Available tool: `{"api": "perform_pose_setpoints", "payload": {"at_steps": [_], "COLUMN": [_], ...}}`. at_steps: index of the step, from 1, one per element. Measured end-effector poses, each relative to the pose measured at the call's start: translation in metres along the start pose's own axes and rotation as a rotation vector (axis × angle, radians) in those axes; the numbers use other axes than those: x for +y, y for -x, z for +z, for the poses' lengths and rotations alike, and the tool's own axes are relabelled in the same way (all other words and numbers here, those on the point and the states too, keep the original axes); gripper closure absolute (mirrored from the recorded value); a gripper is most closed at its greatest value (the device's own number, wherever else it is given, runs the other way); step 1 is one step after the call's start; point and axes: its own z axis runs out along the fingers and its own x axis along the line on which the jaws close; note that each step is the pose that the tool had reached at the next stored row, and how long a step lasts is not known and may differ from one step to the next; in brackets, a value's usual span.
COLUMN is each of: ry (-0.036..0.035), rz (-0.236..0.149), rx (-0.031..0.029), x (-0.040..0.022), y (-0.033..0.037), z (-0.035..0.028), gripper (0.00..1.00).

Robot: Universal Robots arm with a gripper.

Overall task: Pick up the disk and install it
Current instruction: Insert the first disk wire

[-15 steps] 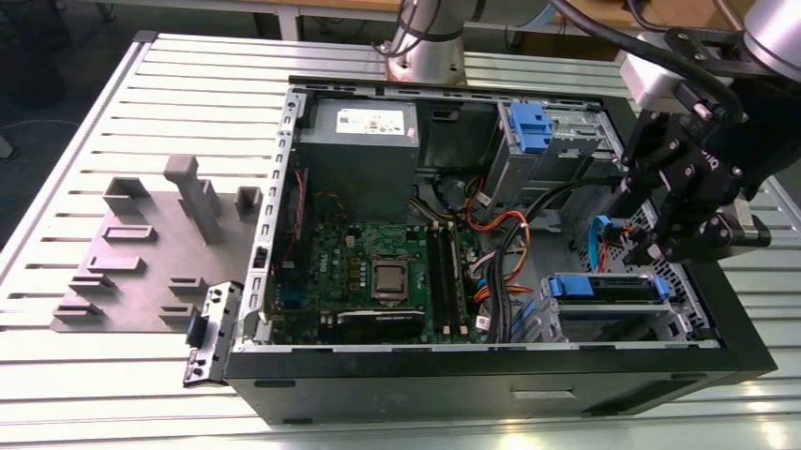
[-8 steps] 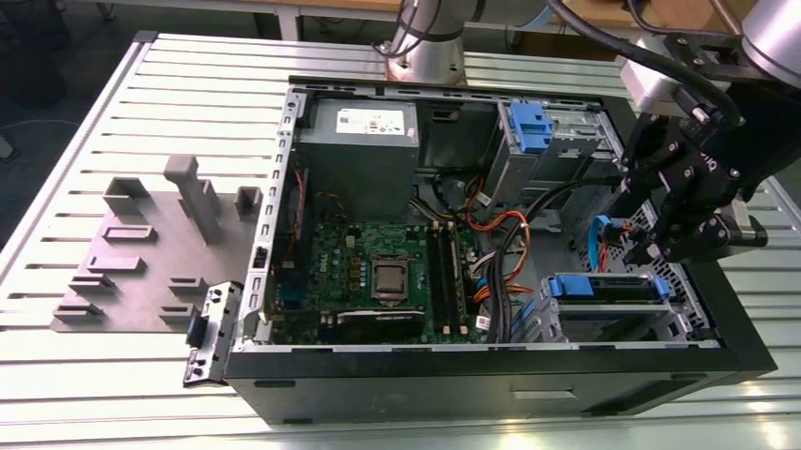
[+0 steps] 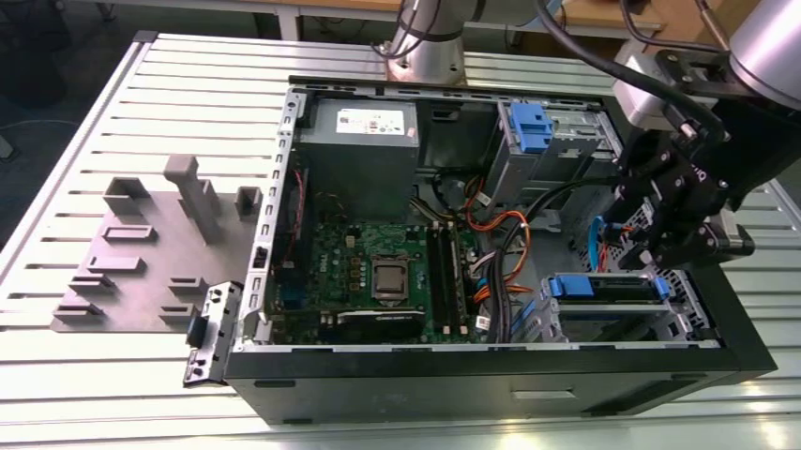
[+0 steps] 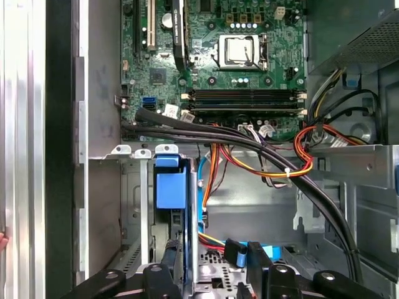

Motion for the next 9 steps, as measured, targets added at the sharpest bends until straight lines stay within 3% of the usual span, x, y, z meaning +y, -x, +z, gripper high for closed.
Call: {"api": "perform_pose_setpoints", "payload": {"at_steps": [9], "ry": [0.0036], "rz": [0.000], "rx": [0.0002], "x": [-0.0001], "y": [0.0000], "z": [0.0031], "gripper": [0.45]}}
